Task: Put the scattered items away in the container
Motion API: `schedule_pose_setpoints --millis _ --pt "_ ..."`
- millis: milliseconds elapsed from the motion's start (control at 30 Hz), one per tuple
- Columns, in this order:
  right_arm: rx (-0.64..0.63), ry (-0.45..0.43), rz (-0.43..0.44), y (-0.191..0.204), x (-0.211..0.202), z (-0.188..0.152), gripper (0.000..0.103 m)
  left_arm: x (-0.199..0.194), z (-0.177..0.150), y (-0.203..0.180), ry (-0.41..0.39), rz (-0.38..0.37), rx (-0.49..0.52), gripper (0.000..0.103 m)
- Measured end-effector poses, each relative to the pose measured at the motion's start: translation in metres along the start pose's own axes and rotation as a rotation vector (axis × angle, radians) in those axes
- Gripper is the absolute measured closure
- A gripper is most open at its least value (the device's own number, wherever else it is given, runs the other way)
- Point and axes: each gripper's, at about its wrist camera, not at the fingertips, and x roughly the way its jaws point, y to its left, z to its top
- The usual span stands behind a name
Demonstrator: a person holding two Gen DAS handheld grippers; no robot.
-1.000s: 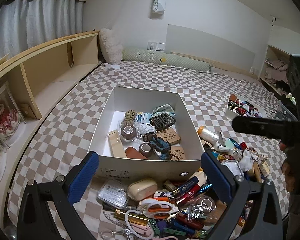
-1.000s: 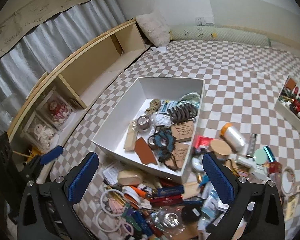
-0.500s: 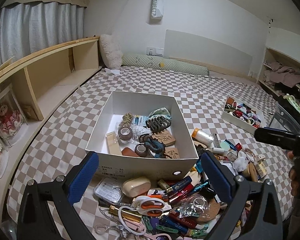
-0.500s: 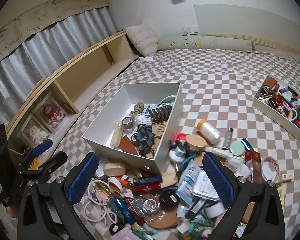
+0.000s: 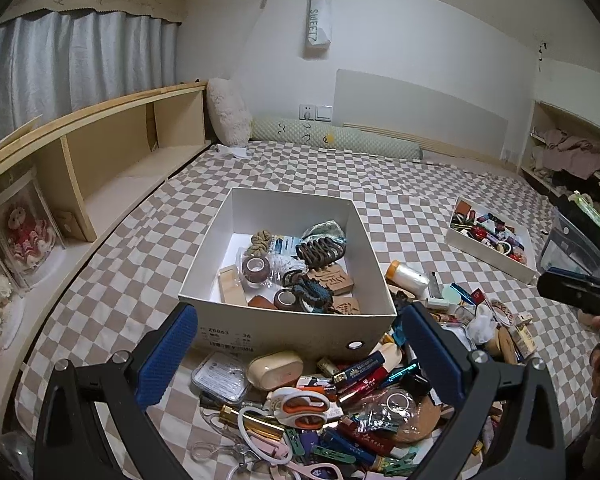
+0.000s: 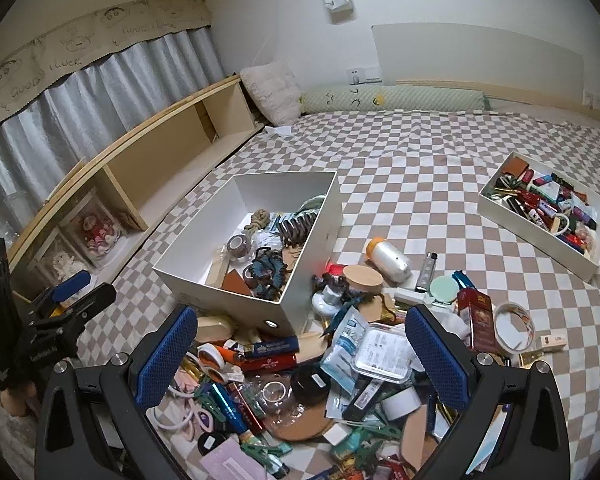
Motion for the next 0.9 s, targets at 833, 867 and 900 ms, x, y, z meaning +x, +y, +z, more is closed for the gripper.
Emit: schedule_pose_setpoints --millis 833,867,900 --pt "0.050 0.094 -0.076 -0.023 0.018 -0.059 0.000 0.005 -0.028 0.017 0.075 -0.030 -0.008 0.000" --pt "0.054 0.103 -0.073 -0.023 0.020 -0.062 0.000 0.006 -0.031 0.019 0.084 -0.028 -0.006 0.001" --pt "0.058 0.110 -0.070 -0.023 0.021 -0.064 0.000 0.008 -0.034 0.021 0.092 -0.026 -0.007 0.001"
